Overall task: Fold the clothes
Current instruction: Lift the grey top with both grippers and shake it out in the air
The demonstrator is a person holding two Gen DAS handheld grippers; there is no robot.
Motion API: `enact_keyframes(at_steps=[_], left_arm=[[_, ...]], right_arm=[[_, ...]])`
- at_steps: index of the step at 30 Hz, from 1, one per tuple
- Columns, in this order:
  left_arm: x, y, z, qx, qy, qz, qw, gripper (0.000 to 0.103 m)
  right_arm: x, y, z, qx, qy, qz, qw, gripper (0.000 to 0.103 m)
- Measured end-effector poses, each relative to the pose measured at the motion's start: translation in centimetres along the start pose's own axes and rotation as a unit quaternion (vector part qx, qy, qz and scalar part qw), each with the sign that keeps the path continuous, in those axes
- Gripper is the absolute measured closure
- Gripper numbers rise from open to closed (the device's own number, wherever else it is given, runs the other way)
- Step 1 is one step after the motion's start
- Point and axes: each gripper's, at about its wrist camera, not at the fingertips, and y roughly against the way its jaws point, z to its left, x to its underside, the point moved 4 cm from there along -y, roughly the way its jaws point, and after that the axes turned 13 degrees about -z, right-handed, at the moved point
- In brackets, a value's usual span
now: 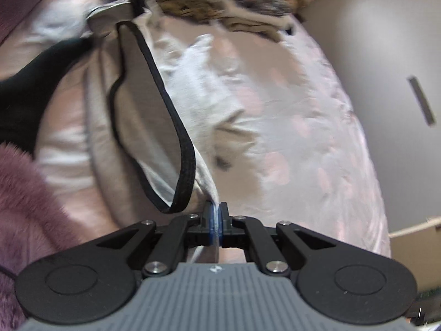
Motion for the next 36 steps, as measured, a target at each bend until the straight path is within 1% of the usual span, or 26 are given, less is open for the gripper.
enact_keyframes(at_steps=[3,5,7,9,11,14,16,18,20,21,22,24,25,26,28,30,32,34,36], left_arm=[[-3.7,3.1,0.6,-0.044,-0.011,-0.052,0.9976,0.102],[-6.5,5.2,0.8,-0.070,-0.019,-0.088,0.9934,0.102],[-9.5,7.5,0.9,-0.099,-0.027,-0.124,0.9869,0.102],[-12.5,10.0,1.0,-0.125,-0.035,-0.162,0.9782,0.102],[-15.2,12.7,0.9,-0.144,-0.033,-0.200,0.9685,0.102],[-19.1,17.1,-0.1,-0.172,-0.046,-0.258,0.9495,0.102],[-21.1,19.9,-1.1,-0.183,-0.055,-0.292,0.9372,0.102],[-22.4,22.6,-2.2,-0.188,-0.061,-0.323,0.9256,0.102],[-23.6,25.4,-3.4,-0.191,-0.065,-0.357,0.9123,0.102],[-24.1,26.7,-3.9,-0.192,-0.069,-0.370,0.9061,0.102],[-24.4,27.7,-4.3,-0.195,-0.073,-0.381,0.9009,0.102],[-24.9,29.6,-5.1,-0.198,-0.077,-0.400,0.8917,0.102],[-24.9,30.5,-5.4,-0.197,-0.075,-0.408,0.8885,0.102],[-24.9,31.2,-5.7,-0.197,-0.075,-0.414,0.8856,0.102],[-24.5,32.1,-6.3,-0.201,-0.077,-0.422,0.8804,0.102],[-24.0,32.8,-7.0,-0.202,-0.082,-0.429,0.8765,0.102],[-23.6,33.2,-7.6,-0.201,-0.086,-0.434,0.8739,0.102],[-23.6,32.8,-7.9,-0.199,-0.091,-0.435,0.8736,0.102],[-23.8,32.2,-7.9,-0.192,-0.092,-0.434,0.8752,0.102]], right_arm=[[-1.8,1.4,-2.6,0.073,-0.027,-0.031,0.996,0.100],[-3.5,2.9,-4.6,0.126,-0.037,-0.058,0.990,0.100],[-5.2,4.8,-6.7,0.176,-0.041,-0.081,0.980,0.100],[-6.9,6.8,-8.9,0.227,-0.045,-0.105,0.967,0.100],[-8.8,9.3,-11.0,0.275,-0.048,-0.128,0.952,0.100],[-11.6,13.4,-13.4,0.338,-0.049,-0.164,0.926,0.100],[-13.4,16.4,-14.5,0.374,-0.050,-0.189,0.906,0.100],[-15.0,19.5,-15.1,0.413,-0.052,-0.216,0.883,0.100],[-16.2,22.6,-15.4,0.449,-0.063,-0.244,0.857,0.100],[-16.6,24.0,-15.5,0.462,-0.069,-0.256,0.846,0.100],[-17.1,25.2,-15.4,0.472,-0.071,-0.264,0.838,0.100],[-18.0,26.8,-15.1,0.481,-0.063,-0.272,0.831,0.100],[-18.4,27.3,-14.8,0.486,-0.056,-0.274,0.828,0.100],[-18.7,27.9,-14.5,0.492,-0.052,-0.279,0.823,0.100],[-18.9,29.2,-14.1,0.505,-0.056,-0.295,0.809,0.100],[-18.7,30.6,-13.4,0.513,-0.068,-0.315,0.796,0.100],[-18.3,31.7,-12.3,0.522,-0.068,-0.326,0.785,0.100],[-17.9,32.3,-11.5,0.527,-0.059,-0.329,0.782,0.100],[-17.3,32.3,-11.3,0.524,-0.057,-0.328,0.784,0.100]])
